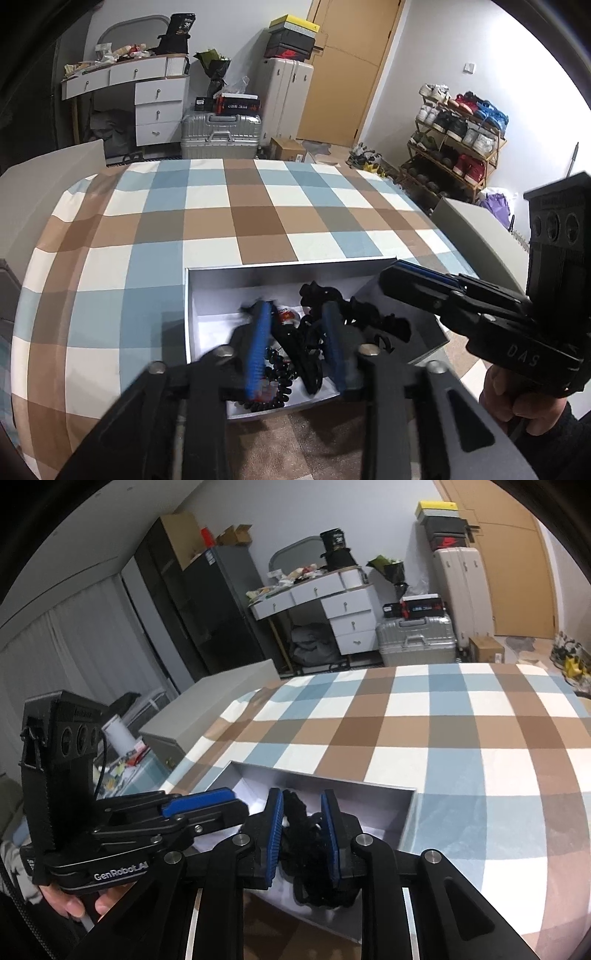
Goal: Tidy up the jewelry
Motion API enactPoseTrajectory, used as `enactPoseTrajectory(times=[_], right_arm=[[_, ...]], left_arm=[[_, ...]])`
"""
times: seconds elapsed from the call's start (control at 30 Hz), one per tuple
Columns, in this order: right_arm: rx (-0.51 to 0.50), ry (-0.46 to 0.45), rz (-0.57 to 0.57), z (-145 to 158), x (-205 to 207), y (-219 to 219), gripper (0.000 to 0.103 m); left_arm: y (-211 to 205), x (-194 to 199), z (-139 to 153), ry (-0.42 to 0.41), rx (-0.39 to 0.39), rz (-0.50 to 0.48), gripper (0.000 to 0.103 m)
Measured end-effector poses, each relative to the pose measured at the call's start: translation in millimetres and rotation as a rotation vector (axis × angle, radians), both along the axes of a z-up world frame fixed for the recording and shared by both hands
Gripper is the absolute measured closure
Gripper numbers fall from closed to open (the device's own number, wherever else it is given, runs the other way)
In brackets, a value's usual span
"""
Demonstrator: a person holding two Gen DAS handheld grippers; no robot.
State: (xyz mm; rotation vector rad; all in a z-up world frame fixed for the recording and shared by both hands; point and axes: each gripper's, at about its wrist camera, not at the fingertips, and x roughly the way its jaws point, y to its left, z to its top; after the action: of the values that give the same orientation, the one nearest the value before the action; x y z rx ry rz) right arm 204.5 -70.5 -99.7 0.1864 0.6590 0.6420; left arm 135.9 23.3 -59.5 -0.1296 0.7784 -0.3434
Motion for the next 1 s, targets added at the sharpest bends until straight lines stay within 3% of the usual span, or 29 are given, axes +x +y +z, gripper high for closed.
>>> enactPoseTrajectory(times=[0.17, 0.23, 0.27, 0.47, 0.63, 0.73, 0.8, 0.9, 1.0], right_arm=[[0.016, -0.009, -0.034, 5, -6, -9, 0.075], [0.014, -0.025, -0.052, 8, -10, -11, 0.068], [0.017, -0.031, -0.057, 10, -12, -12, 0.06], [0.053, -0.1, -0.104, 23, -32, -22, 0.038], [0.06, -0.174, -0.13, 36, -51, -26, 0.021], [0.06, -0.223, -0.138, 42, -64, -26, 0.017], [0.052, -0.263, -0.149, 45, -74, -24, 0.007], [0.046, -0.34, -0.16, 50, -91, -23, 0.0], [0.03, -0.397, -0.17, 52, -102, -20, 0.0]], left_arm=[[0, -4, 6, -0.025, 0.014, 0.015, 0.072], [1, -6, 9, -0.038, 0.023, 0.025, 0.071], [1, -8, 11, -0.046, 0.028, 0.032, 0.07], [6, -16, 20, -0.089, 0.029, 0.085, 0.053], [14, -29, 29, -0.173, 0.048, 0.195, 0.029], [19, -37, 35, -0.238, 0.061, 0.259, 0.02], [21, -42, 39, -0.285, 0.077, 0.298, 0.019], [20, -50, 41, -0.341, 0.119, 0.352, 0.017], [22, -58, 42, -0.385, 0.117, 0.379, 0.003]])
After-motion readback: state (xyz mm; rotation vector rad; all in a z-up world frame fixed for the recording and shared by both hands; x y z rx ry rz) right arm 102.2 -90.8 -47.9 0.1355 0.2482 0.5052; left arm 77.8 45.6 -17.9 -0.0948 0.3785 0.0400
